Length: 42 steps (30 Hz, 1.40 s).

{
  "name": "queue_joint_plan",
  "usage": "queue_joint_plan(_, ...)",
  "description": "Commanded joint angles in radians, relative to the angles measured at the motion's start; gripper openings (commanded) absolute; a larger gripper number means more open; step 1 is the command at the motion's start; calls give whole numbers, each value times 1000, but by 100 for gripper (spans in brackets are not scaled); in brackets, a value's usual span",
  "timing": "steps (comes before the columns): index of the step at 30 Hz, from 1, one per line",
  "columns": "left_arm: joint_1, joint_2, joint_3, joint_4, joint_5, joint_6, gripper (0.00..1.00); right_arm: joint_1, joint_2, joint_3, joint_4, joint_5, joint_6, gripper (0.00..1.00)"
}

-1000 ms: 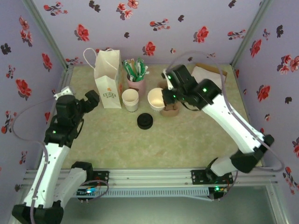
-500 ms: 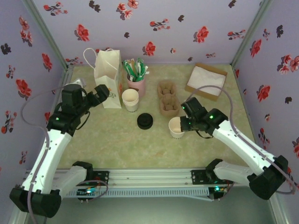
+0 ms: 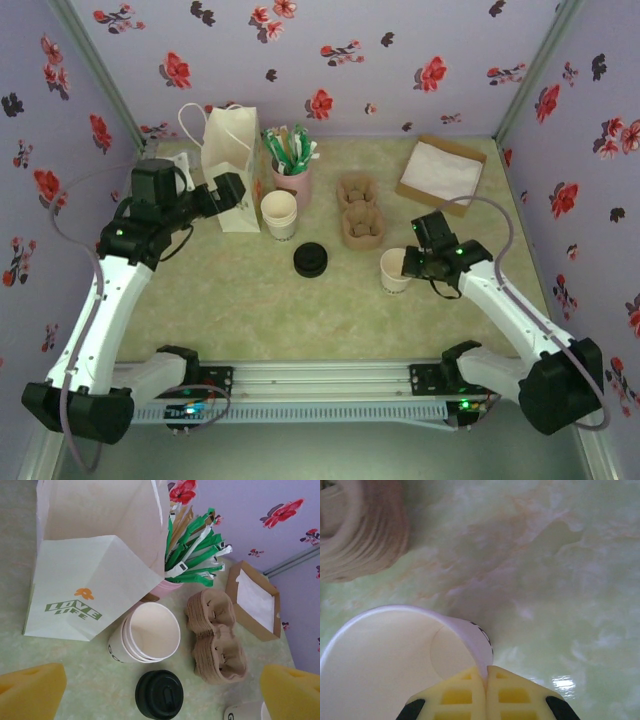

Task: Pack the takeout coffee

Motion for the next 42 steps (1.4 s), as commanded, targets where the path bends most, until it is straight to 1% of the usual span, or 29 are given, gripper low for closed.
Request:
queue_joint_plan(1, -5, 4, 29, -12, -14, 37, 100, -25, -7, -5, 35, 23, 7, 0)
queue_joint_plan(9, -2, 1, 17, 2, -36, 48, 100, -56, 18, -7, 36, 57, 13, 0)
queue_joint_plan(10, -2, 1, 14, 2, -39, 49, 100, -58, 16, -3, 32, 59, 13, 4)
queue_joint_plan(13, -2, -2, 6, 4, -41, 56, 100, -58, 8, 6, 18, 65, 11, 9)
queue_joint_plan(16, -2, -4, -1, 5, -45, 62, 100, -58, 8, 14, 4, 64, 10, 19)
queue_joint_plan(19, -3, -7, -5, 5, -49, 67, 100, -58, 2, 34, -18, 65, 7, 32)
queue_joint_plan(25, -3, -19, -11, 0, -69, 74, 100, -58, -18, 153, -107, 139, -38, 53)
queue_joint_plan(27, -2, -28, -14, -1, -80, 75, 100, -54, -15, 200, -118, 94, -66, 57)
queue_joint_plan(29, -2, -43, -20, 0, -102, 75, 100, -22, 7, 255, -130, 47, -71, 62)
queue_joint_plan(30, -2, -55, -25, 2, -118, 76, 100, 16, 28, 288, -140, 49, -71, 66)
queue_joint_plan(33, 1, -93, -48, 15, -158, 74, 100, 181, 113, 388, -173, 141, -67, 75)
queue_joint_plan(37, 8, -132, -72, 19, -195, 76, 100, 333, 234, 471, -153, 152, -33, 77)
queue_joint_plan(40, 8, -149, -78, 14, -228, 79, 100, 399, 319, 498, -116, 157, -6, 77)
queue_joint_plan(42, 7, -155, -78, 10, -242, 81, 100, 410, 372, 516, -106, 147, 15, 77)
